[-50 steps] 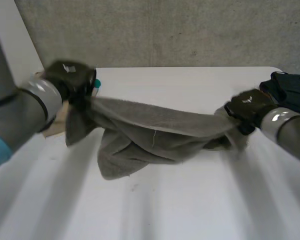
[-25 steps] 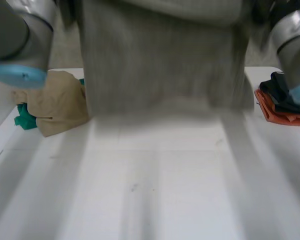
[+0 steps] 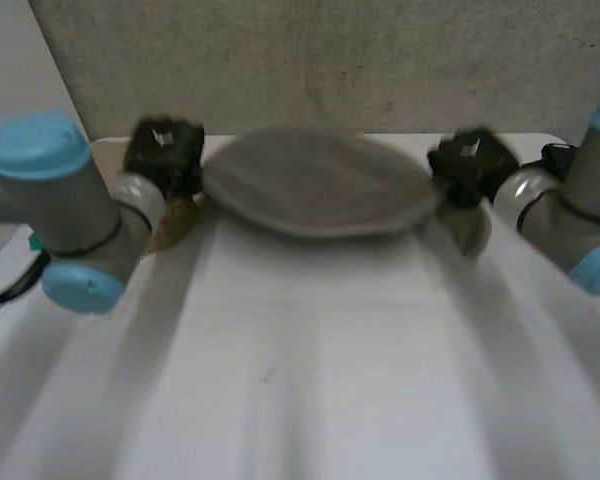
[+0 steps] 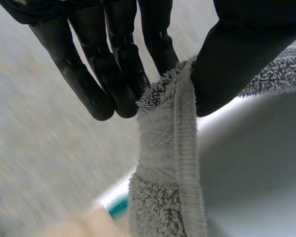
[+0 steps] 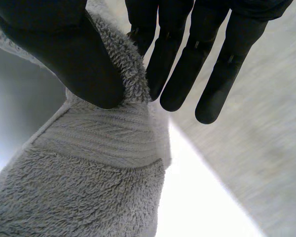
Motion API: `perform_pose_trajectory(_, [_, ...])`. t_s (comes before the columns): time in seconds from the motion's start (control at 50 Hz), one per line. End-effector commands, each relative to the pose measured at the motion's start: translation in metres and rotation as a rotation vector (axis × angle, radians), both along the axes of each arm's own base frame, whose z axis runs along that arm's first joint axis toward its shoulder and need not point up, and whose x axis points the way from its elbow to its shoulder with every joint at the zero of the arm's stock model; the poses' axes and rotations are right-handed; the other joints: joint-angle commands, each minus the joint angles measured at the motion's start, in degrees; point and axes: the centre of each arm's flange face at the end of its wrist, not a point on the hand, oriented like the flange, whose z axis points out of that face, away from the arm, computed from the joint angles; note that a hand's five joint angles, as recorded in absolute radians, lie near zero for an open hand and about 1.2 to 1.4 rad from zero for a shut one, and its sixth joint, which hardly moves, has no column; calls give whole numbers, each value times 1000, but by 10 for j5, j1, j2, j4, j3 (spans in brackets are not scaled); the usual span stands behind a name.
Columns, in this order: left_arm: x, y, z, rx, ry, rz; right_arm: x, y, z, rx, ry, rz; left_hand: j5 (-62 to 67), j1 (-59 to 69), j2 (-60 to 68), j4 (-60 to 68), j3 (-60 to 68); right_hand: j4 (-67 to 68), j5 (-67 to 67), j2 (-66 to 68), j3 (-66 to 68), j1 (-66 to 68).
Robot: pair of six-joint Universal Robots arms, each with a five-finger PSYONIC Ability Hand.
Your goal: Fold the laundry.
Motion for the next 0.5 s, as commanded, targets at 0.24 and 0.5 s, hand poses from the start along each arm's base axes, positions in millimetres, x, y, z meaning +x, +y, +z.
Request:
perform_pose_trajectory(0.24, [5,22,-20,86,-136,-23,-24,19,-39,160,36,-86,148,139,115,114,118,-498,-490,-487,-493,-457])
perform_pose_trajectory(0.5, [8,28,-6,81,-96,-23,-62,66,-28,291,32,-188,148,139,115,114,118,-356,-348,-345,-351,-314])
